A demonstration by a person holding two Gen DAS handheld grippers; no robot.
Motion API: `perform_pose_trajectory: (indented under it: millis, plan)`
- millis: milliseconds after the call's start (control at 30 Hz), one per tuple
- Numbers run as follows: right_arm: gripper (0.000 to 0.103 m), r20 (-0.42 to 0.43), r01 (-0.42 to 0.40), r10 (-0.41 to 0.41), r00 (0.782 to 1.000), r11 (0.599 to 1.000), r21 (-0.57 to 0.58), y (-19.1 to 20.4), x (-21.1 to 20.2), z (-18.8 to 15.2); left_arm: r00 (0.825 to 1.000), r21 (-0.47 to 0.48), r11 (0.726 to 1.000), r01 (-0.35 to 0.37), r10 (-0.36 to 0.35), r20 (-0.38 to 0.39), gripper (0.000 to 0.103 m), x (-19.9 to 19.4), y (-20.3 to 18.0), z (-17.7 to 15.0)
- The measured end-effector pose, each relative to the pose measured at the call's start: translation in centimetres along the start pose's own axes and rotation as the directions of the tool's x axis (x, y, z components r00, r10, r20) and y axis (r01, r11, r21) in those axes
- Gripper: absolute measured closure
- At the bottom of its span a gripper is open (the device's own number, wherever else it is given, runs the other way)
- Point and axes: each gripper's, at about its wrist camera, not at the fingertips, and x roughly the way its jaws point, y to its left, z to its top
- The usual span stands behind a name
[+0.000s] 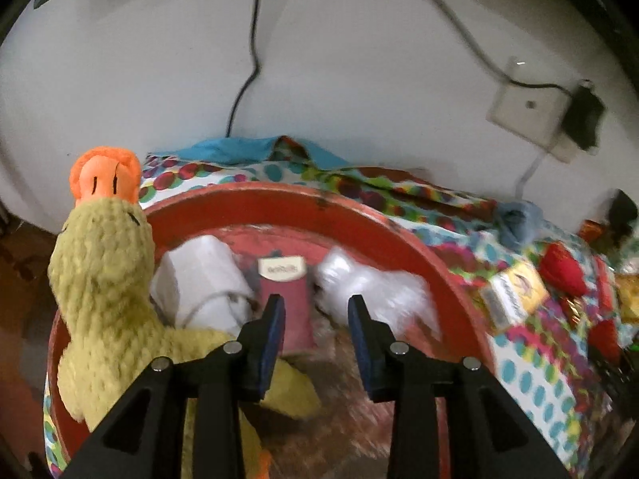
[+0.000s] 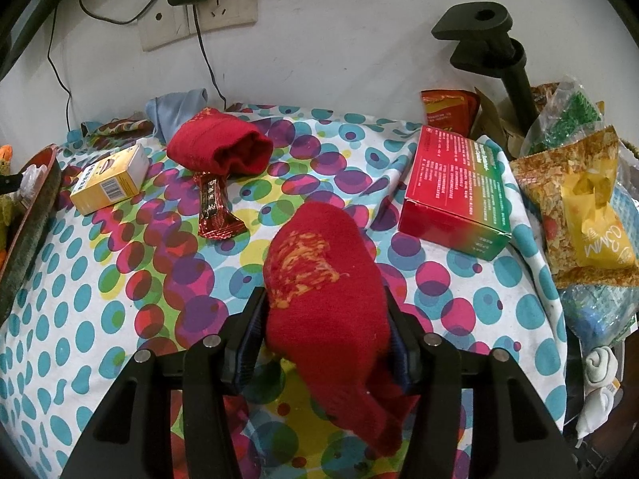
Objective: Organize objects
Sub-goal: 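Carry the MARUBI box over the red tray and open the left gripper, then withdraw the left gripper from the tray while the right gripper holds the red pouch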
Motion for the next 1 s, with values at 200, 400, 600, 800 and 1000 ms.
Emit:
perform_pose_trajectory:
  millis: [200,400,600,800,1000]
  plan:
    - [0.05,0.0,0.001,-0.001,1.0,1.0,-0.001,0.0,0.0,0.0,0.995,0.076,0.993,0.091,-0.094,0.038,0.063,-6.4,-1.3,-4.0]
    - [0.05,0.0,0.007,-0.007,1.0,1.0,-0.006,-0.2,0.0,-0.2,0.989,0.099,0.984,0.149,-0.151,0.009,0.056,-11.6,-0.5,-10.3]
    - [0.051,-0.001,0.017,-0.017,1.0,1.0,-0.011,-0.7,-0.3,-0.4,0.991,0.028,0.991,0.133,-0.132,-0.022,0.055,-13.4,1.8,-16.4]
    - [0.051,-0.001,0.017,-0.017,1.0,1.0,-0.012,-0.5,-0.2,-0.3,0.994,0.064,0.992,0.111,-0.11,-0.017,0.055,-14.5,2.6,-19.8]
    - [0.051,-0.001,0.026,-0.026,1.0,1.0,-0.017,-0.5,-0.3,-0.2,0.986,0.1,0.981,0.167,-0.166,-0.016,0.055,-15.1,2.5,-20.9]
